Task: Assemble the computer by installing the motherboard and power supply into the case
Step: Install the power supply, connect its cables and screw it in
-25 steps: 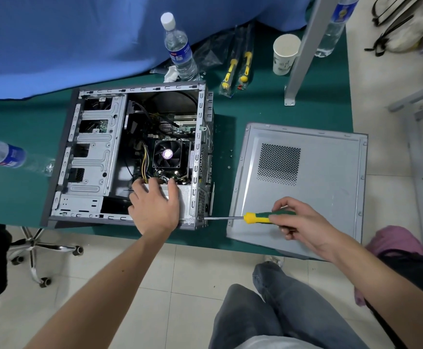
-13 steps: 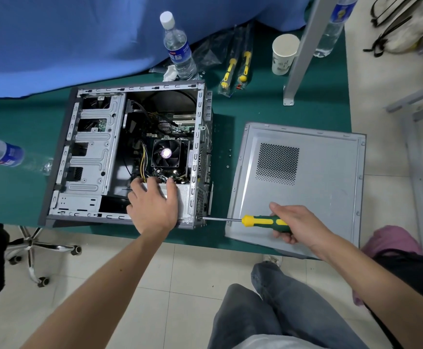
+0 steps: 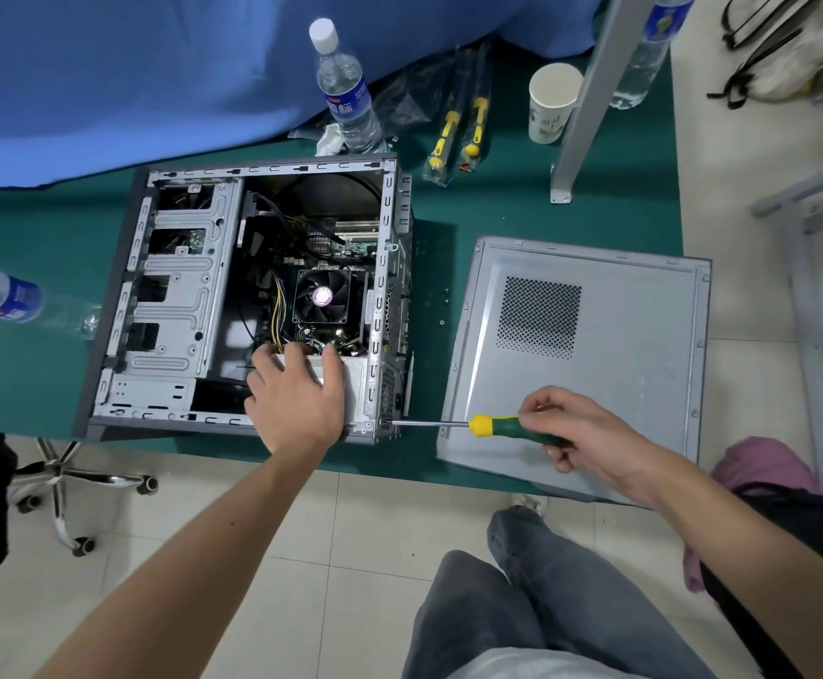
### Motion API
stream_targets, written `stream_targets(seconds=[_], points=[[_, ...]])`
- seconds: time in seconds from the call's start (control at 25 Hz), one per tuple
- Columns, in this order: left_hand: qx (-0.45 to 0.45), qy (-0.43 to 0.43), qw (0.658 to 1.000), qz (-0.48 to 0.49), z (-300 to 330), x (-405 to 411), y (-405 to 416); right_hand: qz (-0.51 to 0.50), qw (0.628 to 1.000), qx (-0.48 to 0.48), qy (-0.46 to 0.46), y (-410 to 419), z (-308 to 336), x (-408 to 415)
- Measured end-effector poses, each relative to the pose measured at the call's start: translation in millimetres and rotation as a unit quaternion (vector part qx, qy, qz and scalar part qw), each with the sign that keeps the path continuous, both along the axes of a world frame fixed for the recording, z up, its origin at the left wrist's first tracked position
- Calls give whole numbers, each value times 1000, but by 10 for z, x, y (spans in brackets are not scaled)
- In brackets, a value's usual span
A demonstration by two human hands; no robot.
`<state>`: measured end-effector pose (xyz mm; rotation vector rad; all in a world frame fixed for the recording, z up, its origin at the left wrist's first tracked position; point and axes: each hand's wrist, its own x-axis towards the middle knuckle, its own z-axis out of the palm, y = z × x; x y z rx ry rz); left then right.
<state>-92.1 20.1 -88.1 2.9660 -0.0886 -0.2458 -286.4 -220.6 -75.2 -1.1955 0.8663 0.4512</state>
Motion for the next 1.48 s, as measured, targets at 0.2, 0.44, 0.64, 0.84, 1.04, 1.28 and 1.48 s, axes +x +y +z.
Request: stream_targets(seconds=[0.2,0.44,0.64,0.84,1.04,1.28,1.48], points=[[2,-4,1000,-2,3,0,1,11,997,-75,6,50,1,25],[4,-4,1000,-4,0,-4,-2,-36,998,-27,-36,22,6,-20],[8,-1,1000,-2,1,0,1,15,997,-72,4,82,-5,14],[7,-3,1000,-1,0,1,1,-19,1000,-8,-16,20,-18,-33],[2,-4,1000,1,-3,-1,4,-33,999,31,13,23,-44,-3],[-4,-8,1000,0,9,-4,-9,33,998,-29,44,39,-28,28],[-8,-7,1000,3,18,-9,-20,-35,999,8,-18,0,-17,-23]])
